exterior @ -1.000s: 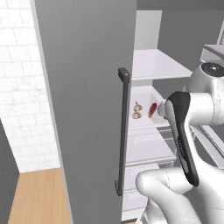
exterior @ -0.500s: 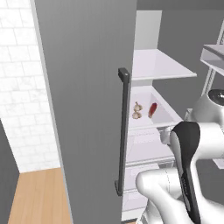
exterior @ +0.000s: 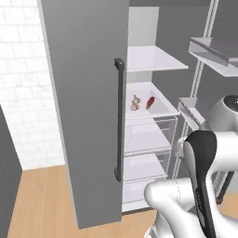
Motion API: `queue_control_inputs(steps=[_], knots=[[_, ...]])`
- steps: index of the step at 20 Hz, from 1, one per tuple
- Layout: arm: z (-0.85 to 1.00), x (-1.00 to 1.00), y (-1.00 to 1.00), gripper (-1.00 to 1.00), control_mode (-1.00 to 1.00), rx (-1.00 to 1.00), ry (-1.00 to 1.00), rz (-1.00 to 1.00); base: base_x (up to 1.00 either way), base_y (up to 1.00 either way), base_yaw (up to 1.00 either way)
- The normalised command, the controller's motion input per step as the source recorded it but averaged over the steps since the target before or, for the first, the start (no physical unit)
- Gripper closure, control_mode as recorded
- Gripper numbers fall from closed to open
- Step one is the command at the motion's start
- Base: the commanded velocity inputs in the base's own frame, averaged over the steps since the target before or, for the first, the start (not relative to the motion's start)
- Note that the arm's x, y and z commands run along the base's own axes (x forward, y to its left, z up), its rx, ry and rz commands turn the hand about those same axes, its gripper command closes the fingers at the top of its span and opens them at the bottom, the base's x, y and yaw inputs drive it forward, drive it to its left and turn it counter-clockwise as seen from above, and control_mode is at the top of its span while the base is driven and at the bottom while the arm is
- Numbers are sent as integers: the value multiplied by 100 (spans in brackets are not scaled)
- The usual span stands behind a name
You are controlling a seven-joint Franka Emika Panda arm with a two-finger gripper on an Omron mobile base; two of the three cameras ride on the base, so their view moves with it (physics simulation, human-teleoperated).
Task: Place one garlic and one steak in each tupperware on the nearby counter, to pack two identical lunches.
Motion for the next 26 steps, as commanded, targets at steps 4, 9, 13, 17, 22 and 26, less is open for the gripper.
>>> queue_control_inputs(steps=[4,9,13,17,22,26], knots=[[0,0,0,100,100,0,0,0,-75,-9,-49],[0,0,0,100,100,0,0,0,-4,0,-96],[0,0,0,100,100,0,0,0,12,-25,-85],[0,0,0,100,100,0,0,0,48,-58,-68],[0,0,0,100,100,0,0,0,96,-28,-41],[0,0,0,100,100,0,0,0,100,3,-16]])
